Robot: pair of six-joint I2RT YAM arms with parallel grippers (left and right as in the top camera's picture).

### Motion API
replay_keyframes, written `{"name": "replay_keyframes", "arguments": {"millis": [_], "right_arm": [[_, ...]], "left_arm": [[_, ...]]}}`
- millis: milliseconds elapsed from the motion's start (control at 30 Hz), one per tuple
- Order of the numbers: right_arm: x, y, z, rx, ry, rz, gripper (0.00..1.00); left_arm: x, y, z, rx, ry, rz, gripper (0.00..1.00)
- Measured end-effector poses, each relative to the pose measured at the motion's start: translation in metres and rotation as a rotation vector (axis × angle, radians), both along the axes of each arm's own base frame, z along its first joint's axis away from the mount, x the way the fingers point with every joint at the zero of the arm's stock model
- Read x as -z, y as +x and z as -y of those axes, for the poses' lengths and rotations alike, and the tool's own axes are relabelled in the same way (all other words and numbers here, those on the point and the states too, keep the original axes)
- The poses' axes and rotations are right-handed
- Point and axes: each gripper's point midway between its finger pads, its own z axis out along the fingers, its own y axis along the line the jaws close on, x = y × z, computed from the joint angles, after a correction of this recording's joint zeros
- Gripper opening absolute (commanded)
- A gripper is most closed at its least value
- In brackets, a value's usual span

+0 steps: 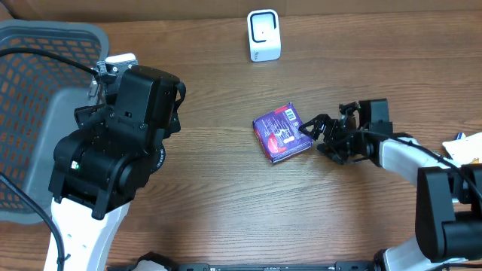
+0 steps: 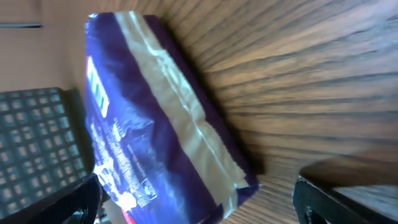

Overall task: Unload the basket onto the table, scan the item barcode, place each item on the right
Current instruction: 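Nudge the purple packet's right edge with the right gripper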

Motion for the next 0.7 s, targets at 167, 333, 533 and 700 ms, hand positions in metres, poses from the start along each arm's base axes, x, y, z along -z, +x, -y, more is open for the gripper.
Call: {"name": "replay_keyframes", "arguments": {"millis": [167, 333, 533, 700], "right_arm": [[0.001, -0.005, -0.008, -0.011, 0.024, 0.008, 0.82], [0.009, -0.011, -0.011, -0.011, 0.012, -0.009, 0.59], [0.011, -0.007, -0.012, -0.009, 0.004, 0.02, 0.04], [0.01, 0.004, -0.012, -0.031, -0.022, 0.109, 0.04]], "left_arm": [[0.0, 0.0, 0.0, 0.0, 0.0, 0.0, 1.0], [0.0, 0.0, 0.0, 0.0, 0.0, 0.0, 1.0], [0.0, 0.0, 0.0, 0.0, 0.0, 0.0, 1.0], [0.0, 0.0, 0.0, 0.0, 0.0, 0.0, 1.0]]}}
